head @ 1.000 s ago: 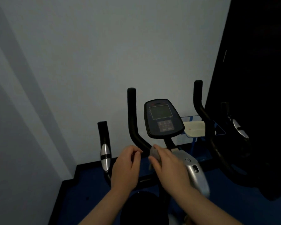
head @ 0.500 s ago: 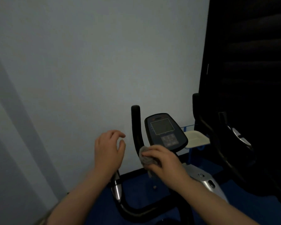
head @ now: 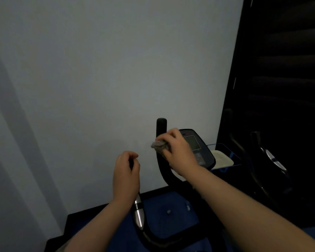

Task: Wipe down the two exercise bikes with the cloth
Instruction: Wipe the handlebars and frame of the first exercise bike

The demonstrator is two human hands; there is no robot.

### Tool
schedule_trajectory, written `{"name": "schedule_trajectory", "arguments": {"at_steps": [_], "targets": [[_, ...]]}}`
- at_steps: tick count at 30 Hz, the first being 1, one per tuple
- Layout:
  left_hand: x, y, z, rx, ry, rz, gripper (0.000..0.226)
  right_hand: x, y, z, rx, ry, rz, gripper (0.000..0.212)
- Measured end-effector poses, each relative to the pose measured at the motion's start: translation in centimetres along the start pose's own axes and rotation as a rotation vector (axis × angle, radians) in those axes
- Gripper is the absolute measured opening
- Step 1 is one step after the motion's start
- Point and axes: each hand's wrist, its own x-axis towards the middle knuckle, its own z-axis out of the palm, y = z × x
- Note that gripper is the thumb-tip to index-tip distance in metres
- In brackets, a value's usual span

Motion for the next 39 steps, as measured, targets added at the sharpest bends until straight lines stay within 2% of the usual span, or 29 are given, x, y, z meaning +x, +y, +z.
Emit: {"name": "schedule_trajectory", "arguments": {"at_steps": [3,8,11,14,18,20,24,26,30,31,35,39], "targets": [[-0.1,0.1,0.0,-0.050,-0.005,-0.002,0.013,-2.2,-0.2,1.5,-0.082,-0.020,-0.022,0.027],[-0.1,-0.1,0.0,-0.061,0.008,0.020,0.008,0.1,0.0,-1.4,-0.107,-0.381,-0.051,0.024],[0.0,-0.3,0.1,-0.066,0.004,0.022,0.007,0.4,-0.9,-1.2,-0.195,-0.323,-0.103,0.024],[0.0,-0.4,0.0,-0.062,-0.005,0.037,0.009,-3.5,-0.4,-1.0,-0.219,-0.375,-0.194,0.023],[-0.1,-0.2,0.1,-0.074,0.002,0.034,0.009,-4.6,1.4,-4.1,-0.182,-0.641,-0.168,0.027],[0.0,-0.3,0.0,-0.062,-0.002,0.037,0.009,-4.0,1.3,-3.9,-0.122,-0.600,-0.133,0.027],[-0.1,-0.4,0.0,-0.070,-0.014,0.027,0.009,-6.3,1.4,-1.6,0.089,-0.366,0.001,0.029],[-0.1,-0.3,0.0,-0.072,-0.011,0.017,0.010,-8.4,2.4,-2.3,0.177,-0.392,0.023,0.031],[-0.1,-0.3,0.1,-0.073,-0.016,0.004,0.010,-8.2,3.2,-4.9,0.087,-0.550,0.052,0.027],[0.0,-0.3,0.1,-0.072,-0.014,0.010,0.010,-7.8,2.8,-4.7,0.039,-0.533,0.032,0.026],[0.0,-0.7,0.0,-0.086,-0.018,0.026,0.010,-10.3,1.9,-2.8,-0.032,-0.294,0.010,0.027],[-0.1,-0.5,0.1,-0.117,-0.017,-0.008,0.010,-13.6,3.5,-5.3,0.137,-0.377,0.130,0.020]]}}
